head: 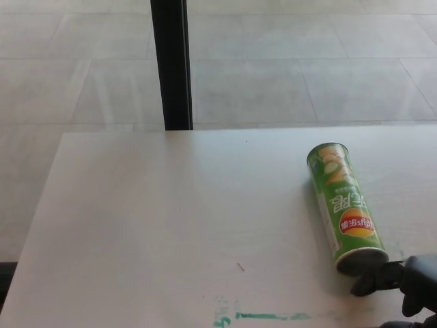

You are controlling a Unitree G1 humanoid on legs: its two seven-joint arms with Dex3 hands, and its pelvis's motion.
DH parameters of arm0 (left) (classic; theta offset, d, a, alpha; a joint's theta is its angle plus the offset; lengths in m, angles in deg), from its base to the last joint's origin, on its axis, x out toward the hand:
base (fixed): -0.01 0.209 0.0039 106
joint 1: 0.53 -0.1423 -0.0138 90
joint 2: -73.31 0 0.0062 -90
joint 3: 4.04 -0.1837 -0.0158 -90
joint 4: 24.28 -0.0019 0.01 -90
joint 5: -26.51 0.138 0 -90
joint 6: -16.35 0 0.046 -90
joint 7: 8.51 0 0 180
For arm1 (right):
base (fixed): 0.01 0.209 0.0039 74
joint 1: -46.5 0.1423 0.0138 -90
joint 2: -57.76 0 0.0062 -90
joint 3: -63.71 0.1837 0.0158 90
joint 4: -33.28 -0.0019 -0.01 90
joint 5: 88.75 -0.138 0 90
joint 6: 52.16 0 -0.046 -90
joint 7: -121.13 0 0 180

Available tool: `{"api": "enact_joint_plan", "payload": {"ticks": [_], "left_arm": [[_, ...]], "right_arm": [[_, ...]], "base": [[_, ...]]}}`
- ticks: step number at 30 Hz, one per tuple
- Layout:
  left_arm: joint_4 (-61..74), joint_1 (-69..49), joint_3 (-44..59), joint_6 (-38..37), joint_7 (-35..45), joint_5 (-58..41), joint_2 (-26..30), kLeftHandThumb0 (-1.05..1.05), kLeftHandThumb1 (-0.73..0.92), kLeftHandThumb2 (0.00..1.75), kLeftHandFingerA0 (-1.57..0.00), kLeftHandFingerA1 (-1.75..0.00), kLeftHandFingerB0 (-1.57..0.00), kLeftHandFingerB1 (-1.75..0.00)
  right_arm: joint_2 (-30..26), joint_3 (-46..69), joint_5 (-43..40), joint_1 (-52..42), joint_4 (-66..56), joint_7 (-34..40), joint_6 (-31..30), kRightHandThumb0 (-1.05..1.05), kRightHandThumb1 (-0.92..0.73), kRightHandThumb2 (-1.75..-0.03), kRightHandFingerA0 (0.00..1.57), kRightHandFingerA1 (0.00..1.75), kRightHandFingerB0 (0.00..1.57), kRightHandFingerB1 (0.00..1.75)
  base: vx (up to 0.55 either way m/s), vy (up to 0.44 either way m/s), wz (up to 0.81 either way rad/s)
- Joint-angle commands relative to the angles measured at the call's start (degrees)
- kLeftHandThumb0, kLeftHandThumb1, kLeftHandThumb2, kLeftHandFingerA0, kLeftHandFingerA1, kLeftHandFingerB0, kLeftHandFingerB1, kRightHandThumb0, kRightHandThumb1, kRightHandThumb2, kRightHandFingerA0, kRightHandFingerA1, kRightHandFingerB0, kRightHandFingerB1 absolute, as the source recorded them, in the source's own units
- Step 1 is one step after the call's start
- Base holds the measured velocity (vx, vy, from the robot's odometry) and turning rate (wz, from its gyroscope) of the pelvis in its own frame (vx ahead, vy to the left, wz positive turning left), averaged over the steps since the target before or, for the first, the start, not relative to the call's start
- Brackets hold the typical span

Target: Use the right hand as a fist to push the chips tray inside its container kept in the middle of the desk

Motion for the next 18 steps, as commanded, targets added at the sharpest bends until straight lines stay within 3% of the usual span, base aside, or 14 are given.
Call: {"api": "enact_joint_plan", "payload": {"ticks": [1, 2, 3, 4, 6, 7, 8, 13, 14, 15, 17, 18], "left_arm": [[-0.09, -1.16, -1.36, -1.14, -0.88, 1.49, 1.04, -0.7, 0.92, 0.69, -0.65, -0.79, -0.45, -0.52], [-0.06, -1.05, -0.33, -0.59, -0.43, 0.33, 0.94, -0.76, 0.74, 0.88, -0.64, -0.8, -0.44, -0.58], [-0.06, -1.14, -0.26, -0.56, -0.38, 0.22, 0.89, -0.76, 0.74, 0.88, -0.64, -0.8, -0.44, -0.58], [-0.06, -1.24, -0.32, -0.65, -0.34, 0.28, 0.9, -0.71, 0.92, 0.67, -0.61, -0.74, -0.42, -0.5], [-0.11, -1.37, -0.24, -0.82, -0.15, 0.21, 0.85, -0.71, 0.92, 0.67, -0.59, -0.73, -0.42, -0.52], [-0.33, -1.46, -0.98, -1.05, -0.06, 1.02, 0.97, -0.69, 0.73, 1.09, -0.6, -0.78, -0.39, -0.59], [-0.34, -1.34, -0.7, -0.78, -0.5, 0.74, 0.96, -0.7, 0.91, 0.67, -0.65, -0.87, -0.46, -0.49], [-0.34, -1.07, -1.92, -0.68, -1.35, 1.83, 0.92, -0.72, 0.92, 0.68, -0.65, -0.8, -0.48, -0.51], [-0.51, -0.94, -0.33, -0.81, -0.28, 0.12, 0.67, -0.68, 0.91, 0.67, -0.58, -0.79, -0.35, -0.43], [-0.55, -0.93, -0.16, -0.82, -0.07, -0.11, 0.62, -0.7, 0.92, 0.67, -0.62, -0.84, -0.4, -0.5], [-0.36, -1.07, -0.96, -0.73, -0.44, 0.62, 0.69, -0.73, 0.92, 0.67, -0.61, -0.82, -0.33, -0.47], [-0.25, -1.25, -0.86, -0.75, -0.42, 0.44, 0.43, -0.73, 0.92, 0.67, -0.62, -0.84, -0.38, -0.49]], "right_arm": [[-4.19, 10.91, -19.01, -2.96, -6.65, -11.66, -1.65, -0.54, -0.57, -0.9, 0.68, 0.71, 0.45, 0.56], [-4.28, 14.31, -20.28, -2.37, -6.74, -11.45, -2.43, -0.51, -0.72, -0.6, 0.75, 0.63, 0.5, 0.42], [-4.28, 14.87, -20.52, -2.54, -6.82, -11.58, -2.45, -0.51, -0.72, -0.6, 0.75, 0.63, 0.5, 0.42], [-3.46, 17.89, -21.49, -2.35, -6.26, -10.29, -2.65, -0.52, -0.71, -0.6, 0.78, 0.6, 0.51, 0.43], [-2.17, 21.88, -22.85, -2.33, -4.8, -8.18, -1.45, -0.49, -0.7, -0.58, 0.81, 0.61, 0.51, 0.44], [-0.31, 26.61, -23.58, -2.26, -1.83, -4.43, -0.51, -0.46, -0.7, -0.61, 0.84, 0.62, 0.54, 0.45], [1.31, 28.85, -24.97, -2.13, 0.43, -2.27, 0.86, -0.46, -0.69, -0.61, 0.86, 0.65, 0.54, 0.46], [7.6, 38.45, -26.81, -0.94, 8.19, 7.3, 2.23, -0.43, -0.6, -0.58, 0.9, 0.57, 0.59, 0.45], [8.09, 39.7, -26.47, -0.75, 9.4, 8.29, 1.98, -0.4, -0.61, -0.59, 0.91, 0.57, 0.55, 0.45], [8.88, 41.56, -26.3, -0.52, 11.76, 10.59, 2.93, -0.43, -0.51, -0.86, 0.89, 0.73, 0.51, 0.58], [10.99, 46.96, -25.93, -0.02, 17.74, 17.09, 3.97, -0.43, -0.51, -0.86, 0.88, 0.73, 0.51, 0.58], [11.03, 48.29, -26.03, 0.24, 19.11, 17.74, 3.83, -0.39, -0.61, -0.58, 0.91, 0.59, 0.57, 0.46]], "base": [[0.0, 0.0, 0.0], [0.0, 0.0, 0.0], [0.0, 0.0, 0.0], [0.0, 0.0, 0.0], [0.0, 0.0, 0.0], [0.0, 0.0, 0.0], [0.0, 0.0, 0.0], [0.0, 0.0, 0.0], [0.0, 0.0, 0.0], [0.0, 0.0, 0.0], [0.0, 0.0, 0.0], [0.0, 0.0, 0.0]]}}
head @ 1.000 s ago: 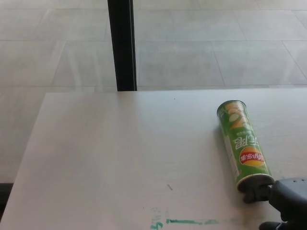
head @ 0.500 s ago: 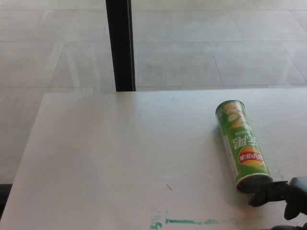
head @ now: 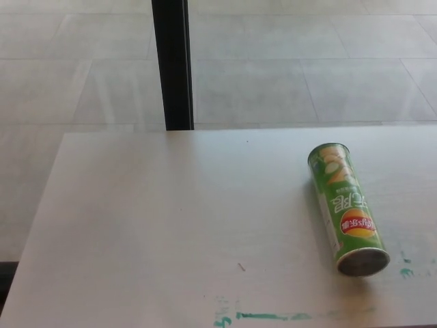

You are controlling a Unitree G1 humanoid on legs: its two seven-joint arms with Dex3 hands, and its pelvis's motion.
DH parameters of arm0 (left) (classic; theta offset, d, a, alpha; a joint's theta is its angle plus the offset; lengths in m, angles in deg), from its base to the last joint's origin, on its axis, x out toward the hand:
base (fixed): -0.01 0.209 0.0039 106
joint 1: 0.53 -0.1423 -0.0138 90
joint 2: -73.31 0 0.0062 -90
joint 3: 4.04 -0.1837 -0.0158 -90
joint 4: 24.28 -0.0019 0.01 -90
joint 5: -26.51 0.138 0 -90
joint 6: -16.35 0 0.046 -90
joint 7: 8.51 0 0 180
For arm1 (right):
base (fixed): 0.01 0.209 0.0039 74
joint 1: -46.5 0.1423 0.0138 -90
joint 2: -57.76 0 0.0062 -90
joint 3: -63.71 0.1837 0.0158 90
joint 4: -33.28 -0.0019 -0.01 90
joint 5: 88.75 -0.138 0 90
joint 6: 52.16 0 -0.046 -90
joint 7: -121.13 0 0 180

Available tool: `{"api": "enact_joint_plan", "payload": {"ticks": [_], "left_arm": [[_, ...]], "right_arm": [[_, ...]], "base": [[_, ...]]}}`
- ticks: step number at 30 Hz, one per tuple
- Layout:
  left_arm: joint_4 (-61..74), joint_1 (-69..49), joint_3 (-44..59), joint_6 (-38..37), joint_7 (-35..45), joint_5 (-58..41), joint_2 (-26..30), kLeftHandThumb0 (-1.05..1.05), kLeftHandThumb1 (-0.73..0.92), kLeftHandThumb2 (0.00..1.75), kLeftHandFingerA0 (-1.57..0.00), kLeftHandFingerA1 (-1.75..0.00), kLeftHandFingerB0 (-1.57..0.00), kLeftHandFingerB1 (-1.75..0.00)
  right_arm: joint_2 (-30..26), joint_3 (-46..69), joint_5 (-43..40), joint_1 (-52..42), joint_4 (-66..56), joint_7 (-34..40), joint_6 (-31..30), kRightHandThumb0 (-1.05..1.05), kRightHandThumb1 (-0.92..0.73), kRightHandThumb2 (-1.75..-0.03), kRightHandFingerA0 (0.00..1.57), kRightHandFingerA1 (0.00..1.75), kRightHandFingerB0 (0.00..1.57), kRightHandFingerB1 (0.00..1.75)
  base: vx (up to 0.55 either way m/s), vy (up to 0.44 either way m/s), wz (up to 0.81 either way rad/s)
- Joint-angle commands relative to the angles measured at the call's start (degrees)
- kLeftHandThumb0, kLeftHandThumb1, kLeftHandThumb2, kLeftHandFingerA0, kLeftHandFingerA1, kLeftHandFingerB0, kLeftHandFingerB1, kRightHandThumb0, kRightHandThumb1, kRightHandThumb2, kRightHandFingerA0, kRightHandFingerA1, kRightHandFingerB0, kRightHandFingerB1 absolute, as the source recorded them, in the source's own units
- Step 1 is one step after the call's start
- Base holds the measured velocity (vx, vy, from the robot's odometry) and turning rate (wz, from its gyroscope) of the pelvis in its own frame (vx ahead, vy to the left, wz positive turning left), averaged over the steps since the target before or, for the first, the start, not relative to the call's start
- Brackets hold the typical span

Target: Use the right hand as a fist to push the chips tray inside its container kept in the middle of the desk

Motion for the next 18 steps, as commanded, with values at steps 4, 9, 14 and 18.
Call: {"api": "enact_joint_plan", "payload": {"ticks": [4, 9, 14, 18], "left_arm": [[-0.57, -1.0, -0.71, -1.13, -1.19, 0.78, 0.0, -0.71, 0.92, 0.69, -0.65, -0.81, -0.47, -0.52], [-0.37, -1.55, -0.28, -1.86, -0.15, 0.07, -0.32, -0.73, 0.91, 0.67, -0.6, -0.85, -0.42, -0.53], [-0.31, -1.54, -0.42, -0.9, -0.38, 0.14, -0.11, -0.73, 0.92, 0.68, -0.58, -0.75, -0.48, -0.53], [-0.67, -1.01, -0.33, -0.3, -0.63, 0.16, 0.25, -0.72, 0.92, 0.67, -0.61, -0.76, -0.5, -0.51]], "right_arm": [[6.66, 25.67, -12.66, 3.35, 28.69, 24.85, 5.32, -0.4, -0.62, -0.59, 0.89, 0.61, 0.56, 0.46], [5.53, 28.67, -13.05, 4.52, 43.46, 31.3, 9.77, -0.41, -0.62, -0.6, 0.87, 0.63, 0.6, 0.5], [3.97, 28.62, -12.51, 6.1, 54.64, 36.04, 12.39, -0.38, -0.65, -0.59, 0.87, 0.62, 0.57, 0.48], [4.12, 28.69, -12.71, 6.68, 61.8, 39.81, 15.57, -0.39, -0.64, -0.59, 0.9, 0.63, 0.57, 0.5]], "base": [[0.0, 0.0, 0.0], [0.0, 0.0, 0.0], [0.0, 0.0, 0.0], [0.0, 0.0, 0.0]]}}
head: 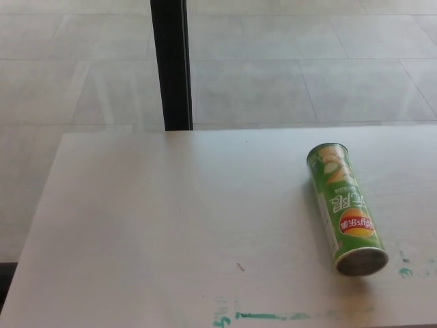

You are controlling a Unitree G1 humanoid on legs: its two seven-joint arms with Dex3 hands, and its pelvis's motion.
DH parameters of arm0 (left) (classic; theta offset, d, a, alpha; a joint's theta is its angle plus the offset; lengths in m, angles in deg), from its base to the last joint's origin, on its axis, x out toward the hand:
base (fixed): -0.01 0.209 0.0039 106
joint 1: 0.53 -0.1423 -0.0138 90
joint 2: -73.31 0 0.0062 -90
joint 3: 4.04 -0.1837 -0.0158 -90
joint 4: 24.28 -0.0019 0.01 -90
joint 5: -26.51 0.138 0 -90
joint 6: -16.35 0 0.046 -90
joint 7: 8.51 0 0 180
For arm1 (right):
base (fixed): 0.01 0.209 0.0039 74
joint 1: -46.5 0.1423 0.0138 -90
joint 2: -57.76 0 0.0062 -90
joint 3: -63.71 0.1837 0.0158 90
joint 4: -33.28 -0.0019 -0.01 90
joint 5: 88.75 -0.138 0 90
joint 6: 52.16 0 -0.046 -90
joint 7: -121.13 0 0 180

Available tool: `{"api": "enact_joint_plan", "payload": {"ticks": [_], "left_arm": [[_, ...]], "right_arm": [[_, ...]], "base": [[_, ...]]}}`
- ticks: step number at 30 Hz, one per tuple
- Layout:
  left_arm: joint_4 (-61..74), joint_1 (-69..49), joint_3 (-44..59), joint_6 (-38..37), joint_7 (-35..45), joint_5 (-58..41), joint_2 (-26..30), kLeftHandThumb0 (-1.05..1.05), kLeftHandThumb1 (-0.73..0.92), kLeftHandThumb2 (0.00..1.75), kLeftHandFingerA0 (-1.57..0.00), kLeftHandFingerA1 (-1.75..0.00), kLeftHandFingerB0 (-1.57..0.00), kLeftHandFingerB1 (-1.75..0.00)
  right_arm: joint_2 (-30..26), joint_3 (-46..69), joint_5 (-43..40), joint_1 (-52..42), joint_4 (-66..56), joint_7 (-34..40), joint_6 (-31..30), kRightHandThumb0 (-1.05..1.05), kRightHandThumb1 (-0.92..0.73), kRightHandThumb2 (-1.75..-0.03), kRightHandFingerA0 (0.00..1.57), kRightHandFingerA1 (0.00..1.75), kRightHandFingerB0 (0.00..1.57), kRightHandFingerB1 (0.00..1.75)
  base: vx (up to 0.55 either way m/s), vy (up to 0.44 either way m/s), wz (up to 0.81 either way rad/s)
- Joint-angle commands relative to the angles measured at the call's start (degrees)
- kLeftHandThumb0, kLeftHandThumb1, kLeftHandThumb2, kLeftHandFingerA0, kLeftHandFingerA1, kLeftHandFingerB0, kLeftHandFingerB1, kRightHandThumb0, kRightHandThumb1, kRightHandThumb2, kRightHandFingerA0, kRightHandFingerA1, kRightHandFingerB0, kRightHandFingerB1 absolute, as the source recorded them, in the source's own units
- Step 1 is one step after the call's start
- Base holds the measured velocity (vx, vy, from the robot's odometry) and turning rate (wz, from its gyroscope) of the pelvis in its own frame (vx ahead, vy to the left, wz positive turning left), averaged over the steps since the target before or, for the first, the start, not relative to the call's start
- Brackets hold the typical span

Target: Use the right hand as a fist to push the chips tray inside its container kept in the middle of the desk

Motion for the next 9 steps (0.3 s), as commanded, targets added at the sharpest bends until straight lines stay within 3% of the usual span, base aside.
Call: {"api": "enact_joint_plan", "payload": {"ticks": [1, 2, 4, 7, 8, 9], "left_arm": [[-0.27, -0.72, -0.37, -0.48, -0.21, 0.57, 0.93, -0.72, 0.92, 0.67, -0.62, -0.81, -0.49, -0.55], [-0.34, -0.63, 0.23, -0.26, -0.34, -0.03, 0.79, -0.72, 0.92, 0.67, -0.62, -0.77, -0.49, -0.55], [0.12, -0.6, 0.0, -0.63, -0.35, 0.11, 0.8, -0.71, 0.91, 0.66, -0.62, -0.84, -0.5, -0.57], [0.15, -0.05, -0.13, -0.66, -0.56, 0.25, 0.84, -0.73, 0.92, 0.68, -0.6, -0.75, -0.47, -0.51], [0.1, 0.19, 0.56, -0.37, -0.66, -0.47, 0.63, -0.72, 0.9, 0.66, -0.62, -0.86, -0.49, -0.53], [0.1, 0.19, 0.56, -0.37, -0.66, -0.47, 0.63, -0.72, 0.9, 0.66, -0.62, -0.86, -0.49, -0.53]], "right_arm": [[2.35, 10.86, -8.82, 5.58, 32.42, 29.4, 11.55, -0.45, -0.52, -0.88, 0.86, 0.75, 0.5, 0.6], [2.31, 11.04, -9.48, 6.59, 35.37, 30.29, 12.02, -0.39, -0.63, -0.58, 0.89, 0.65, 0.56, 0.48], [2.34, 11.05, -10.41, 7.71, 39.63, 30.62, 12.16, -0.36, -0.64, -0.58, 0.83, 0.62, 0.53, 0.47], [2.86, 12.78, -13.44, 9.92, 43.31, 30.34, 12.5, -0.33, -0.64, -0.58, 0.82, 0.66, 0.54, 0.47], [3.11, 13.28, -14.27, 10.34, 44.26, 30.1, 12.46, -0.33, -0.64, -0.59, 0.87, 0.71, 0.52, 0.48], [3.11, 13.28, -14.27, 10.34, 44.26, 30.1, 12.46, -0.33, -0.64, -0.59, 0.87, 0.71, 0.52, 0.48]], "base": [[0.0, 0.0, 0.0], [0.0, 0.0, 0.0], [0.0, 0.0, 0.0], [0.0, 0.0, 0.0], [0.0, 0.0, 0.0], [0.0, 0.0, 0.0]]}}
